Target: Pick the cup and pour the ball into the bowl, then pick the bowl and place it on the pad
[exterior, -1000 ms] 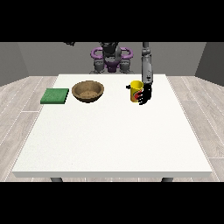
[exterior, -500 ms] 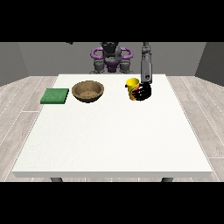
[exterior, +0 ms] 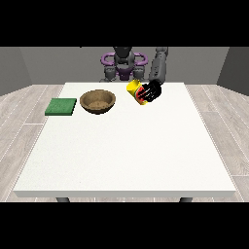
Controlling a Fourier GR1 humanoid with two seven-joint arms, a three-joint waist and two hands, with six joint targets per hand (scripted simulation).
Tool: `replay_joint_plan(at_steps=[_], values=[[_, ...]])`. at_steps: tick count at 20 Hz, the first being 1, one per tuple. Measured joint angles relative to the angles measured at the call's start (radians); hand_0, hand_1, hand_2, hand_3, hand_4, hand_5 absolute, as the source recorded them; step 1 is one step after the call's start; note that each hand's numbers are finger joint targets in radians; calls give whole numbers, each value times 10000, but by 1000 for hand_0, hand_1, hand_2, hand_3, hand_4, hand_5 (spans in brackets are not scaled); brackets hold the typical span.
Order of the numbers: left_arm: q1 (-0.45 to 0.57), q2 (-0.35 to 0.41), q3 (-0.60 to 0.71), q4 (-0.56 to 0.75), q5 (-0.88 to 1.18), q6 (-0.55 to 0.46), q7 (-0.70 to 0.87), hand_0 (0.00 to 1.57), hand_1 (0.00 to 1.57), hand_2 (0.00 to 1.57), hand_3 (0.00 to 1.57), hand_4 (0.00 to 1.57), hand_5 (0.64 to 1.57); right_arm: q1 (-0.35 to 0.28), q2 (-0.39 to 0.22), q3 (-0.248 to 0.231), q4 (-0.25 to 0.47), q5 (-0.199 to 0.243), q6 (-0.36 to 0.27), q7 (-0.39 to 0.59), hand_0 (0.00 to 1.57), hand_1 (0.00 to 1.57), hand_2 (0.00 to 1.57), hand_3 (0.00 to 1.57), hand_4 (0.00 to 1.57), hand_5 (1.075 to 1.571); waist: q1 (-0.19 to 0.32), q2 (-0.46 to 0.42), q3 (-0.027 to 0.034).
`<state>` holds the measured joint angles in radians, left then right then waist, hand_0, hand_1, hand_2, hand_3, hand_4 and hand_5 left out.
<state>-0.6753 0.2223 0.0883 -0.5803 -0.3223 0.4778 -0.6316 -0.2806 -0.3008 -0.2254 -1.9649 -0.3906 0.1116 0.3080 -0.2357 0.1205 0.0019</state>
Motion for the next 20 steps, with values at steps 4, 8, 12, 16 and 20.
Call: replay_joint_plan(at_steps=[4,8,12,16,20], values=[[-710,-115,-711,399,-1324,1473,1410,1411,1411,1571,1571,940,1564,-105,136,258,151,89,43,-60,0,0,0,0,298,1562,-260,4,-3],[-1443,-149,-1139,821,-2282,2258,2654,1411,1411,1571,1571,940,1564,-240,98,217,275,29,192,-208,0,0,0,0,332,1563,-428,158,-7],[-1964,-186,-1573,1270,-3269,3047,3694,1371,1371,1571,1571,844,1565,-309,120,226,428,61,297,-392,0,0,0,0,337,1563,-501,333,-9],[-2516,69,-2307,1909,-4659,3707,4790,1353,1353,1571,1571,842,1550,-537,112,230,704,4,322,-373,0,0,0,0,360,1564,-552,278,-4],[-3112,-192,-3462,2727,-6385,3833,6207,1343,1343,1501,1531,933,1509,-752,196,375,1190,233,148,-283,0,0,0,0,365,1565,-379,-163,3]])
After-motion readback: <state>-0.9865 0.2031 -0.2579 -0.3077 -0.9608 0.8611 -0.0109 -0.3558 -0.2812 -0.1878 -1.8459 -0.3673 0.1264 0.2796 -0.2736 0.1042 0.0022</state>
